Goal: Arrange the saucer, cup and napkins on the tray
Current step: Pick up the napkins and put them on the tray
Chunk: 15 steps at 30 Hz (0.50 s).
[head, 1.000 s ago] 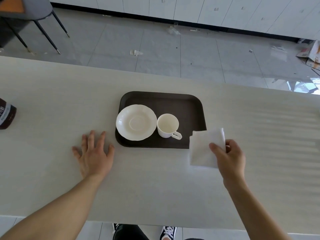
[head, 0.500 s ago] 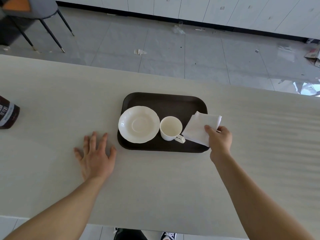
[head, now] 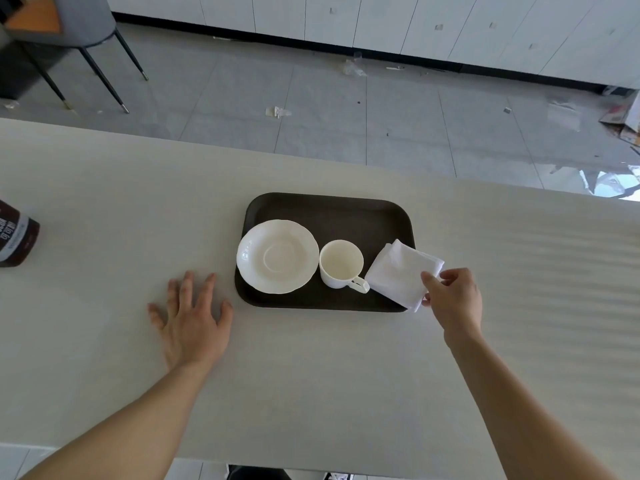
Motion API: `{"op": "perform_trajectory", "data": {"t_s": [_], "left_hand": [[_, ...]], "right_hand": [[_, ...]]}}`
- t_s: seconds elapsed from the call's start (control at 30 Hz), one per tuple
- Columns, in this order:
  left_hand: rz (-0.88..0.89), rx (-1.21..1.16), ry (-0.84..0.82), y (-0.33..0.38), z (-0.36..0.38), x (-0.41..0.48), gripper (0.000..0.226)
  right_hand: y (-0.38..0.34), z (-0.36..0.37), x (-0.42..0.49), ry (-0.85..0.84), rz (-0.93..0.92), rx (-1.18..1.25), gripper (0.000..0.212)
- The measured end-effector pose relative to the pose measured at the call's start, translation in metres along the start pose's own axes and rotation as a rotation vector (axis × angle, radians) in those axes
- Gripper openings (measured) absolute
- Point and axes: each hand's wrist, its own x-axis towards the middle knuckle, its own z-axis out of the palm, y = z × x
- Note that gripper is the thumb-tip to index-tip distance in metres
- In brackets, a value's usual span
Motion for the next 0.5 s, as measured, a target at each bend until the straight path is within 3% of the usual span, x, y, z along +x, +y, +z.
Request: {"op": "perform_trajectory", "data": {"t_s": [0.2,0.4,0.5], "left_hand": [[0.0,-0.003,-0.041,0.003,-0.007,-0.002,0.059],[-0.079,-0.077,-0.223,0.013,-0.035,0.012,0.062],[-0.059,-0.123,-0.214,0.026,-0.056,0.021,0.06]], "right_hand": [[-0.009,-0.002,-0.016,-0.028,-0.084,-0.036,0.012],[-0.062,0.013,-0.021,-0.159,-0.219,-0.067,0.009],[-0.094,0.021,-0.018,-0.212,-0.292,-0.076,0.01]]}}
